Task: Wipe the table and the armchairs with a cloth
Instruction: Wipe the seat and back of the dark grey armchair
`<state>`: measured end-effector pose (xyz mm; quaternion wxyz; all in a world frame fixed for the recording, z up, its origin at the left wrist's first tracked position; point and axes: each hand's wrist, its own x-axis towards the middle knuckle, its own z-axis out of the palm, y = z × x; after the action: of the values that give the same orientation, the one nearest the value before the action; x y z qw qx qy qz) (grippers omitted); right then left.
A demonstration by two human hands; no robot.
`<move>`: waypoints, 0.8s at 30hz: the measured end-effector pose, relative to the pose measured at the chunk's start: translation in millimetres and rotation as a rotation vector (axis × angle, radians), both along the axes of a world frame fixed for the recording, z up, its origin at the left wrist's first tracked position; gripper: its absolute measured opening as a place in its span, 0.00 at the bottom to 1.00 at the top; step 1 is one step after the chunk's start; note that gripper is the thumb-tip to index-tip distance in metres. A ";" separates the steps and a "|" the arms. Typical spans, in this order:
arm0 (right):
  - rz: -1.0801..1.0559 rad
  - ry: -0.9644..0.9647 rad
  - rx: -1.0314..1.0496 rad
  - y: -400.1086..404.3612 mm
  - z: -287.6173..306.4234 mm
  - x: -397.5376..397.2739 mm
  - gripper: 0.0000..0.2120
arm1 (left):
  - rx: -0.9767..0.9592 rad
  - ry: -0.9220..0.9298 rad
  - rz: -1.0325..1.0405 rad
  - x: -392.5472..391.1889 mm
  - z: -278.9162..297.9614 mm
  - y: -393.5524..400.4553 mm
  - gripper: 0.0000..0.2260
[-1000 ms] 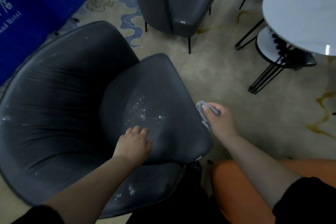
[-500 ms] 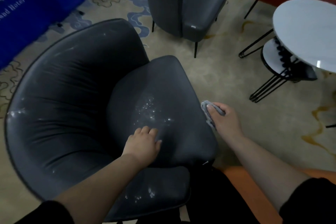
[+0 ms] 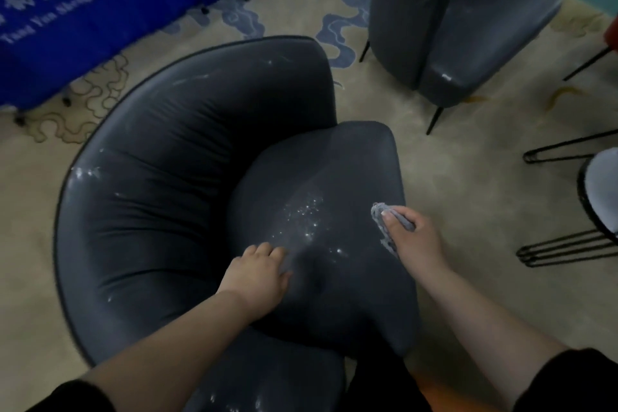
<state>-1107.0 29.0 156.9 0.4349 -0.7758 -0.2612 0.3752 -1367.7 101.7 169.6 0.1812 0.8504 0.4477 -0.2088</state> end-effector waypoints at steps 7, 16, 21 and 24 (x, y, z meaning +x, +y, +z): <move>0.097 -0.010 -0.042 34.5 -6.1 41.6 0.06 | -0.051 0.084 0.109 28.3 -6.2 10.6 0.22; 0.146 -0.012 -0.081 60.6 -41.1 62.3 0.05 | -0.196 0.195 0.270 47.6 -65.9 16.4 0.24; 0.151 0.019 -0.064 70.9 -61.0 60.0 0.05 | -0.293 0.233 0.358 48.3 -100.9 4.2 0.24; 0.197 -0.009 -0.054 72.6 -74.8 58.1 0.05 | -0.326 0.233 0.425 49.3 -113.8 -6.4 0.25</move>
<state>-1049.0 101.6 82.1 0.3736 -0.7593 -0.3281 0.4197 -1318.3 95.3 55.8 0.3024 0.6674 0.5944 -0.3315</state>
